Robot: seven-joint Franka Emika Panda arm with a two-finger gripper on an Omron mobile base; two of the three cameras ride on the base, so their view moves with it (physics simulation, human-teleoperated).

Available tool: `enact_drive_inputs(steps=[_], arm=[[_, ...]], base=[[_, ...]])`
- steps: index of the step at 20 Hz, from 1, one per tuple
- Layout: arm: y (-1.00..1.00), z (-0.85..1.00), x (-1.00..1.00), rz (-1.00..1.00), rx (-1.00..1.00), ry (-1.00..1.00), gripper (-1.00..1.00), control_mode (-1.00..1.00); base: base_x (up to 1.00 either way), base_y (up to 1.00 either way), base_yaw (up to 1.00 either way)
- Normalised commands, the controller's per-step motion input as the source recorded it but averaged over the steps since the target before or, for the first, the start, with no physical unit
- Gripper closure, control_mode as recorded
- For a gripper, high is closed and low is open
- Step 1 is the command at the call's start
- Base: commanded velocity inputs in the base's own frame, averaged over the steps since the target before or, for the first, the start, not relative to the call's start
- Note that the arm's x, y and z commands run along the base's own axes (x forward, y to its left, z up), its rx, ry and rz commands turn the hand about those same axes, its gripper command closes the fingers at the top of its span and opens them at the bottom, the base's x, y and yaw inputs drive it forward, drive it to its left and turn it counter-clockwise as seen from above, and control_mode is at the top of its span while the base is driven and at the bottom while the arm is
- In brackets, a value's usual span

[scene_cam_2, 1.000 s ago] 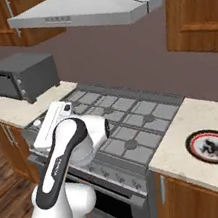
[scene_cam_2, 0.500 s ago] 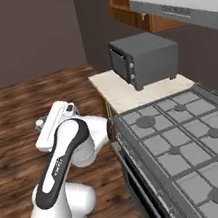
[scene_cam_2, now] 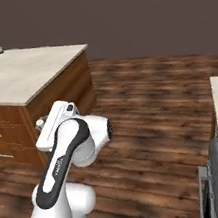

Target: Pick up the marshmallow and place it in the cup of hot chocolate on the dining counter.

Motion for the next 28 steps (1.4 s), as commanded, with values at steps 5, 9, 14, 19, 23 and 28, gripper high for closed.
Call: enact_drive_inputs(steps=[5,9,14,19,23,28], arm=[[0.0,0.0,0.0,0.0,0.0,0.0,1.0,1.0],[0.0,0.0,0.0,0.0,0.0,0.0,1.0,1.0],[0.0,0.0,0.0,0.0,0.0,0.0,1.0,1.0],[0.0,0.0,0.0,0.0,0.0,0.0,1.0,1.0],[0.0,0.0,0.0,0.0,0.0,0.0,1.0,1.0],[0.0,0.0,0.0,0.0,0.0,0.0,1.0,1.0]], base=[[0.0,0.41,0.96],[0.73,0.08,0.83],[1.0,-0.34,0.7],[0.8,-0.73,0.59],[0.2,-1.0,0.5],[0.0,-1.0,0.49]])
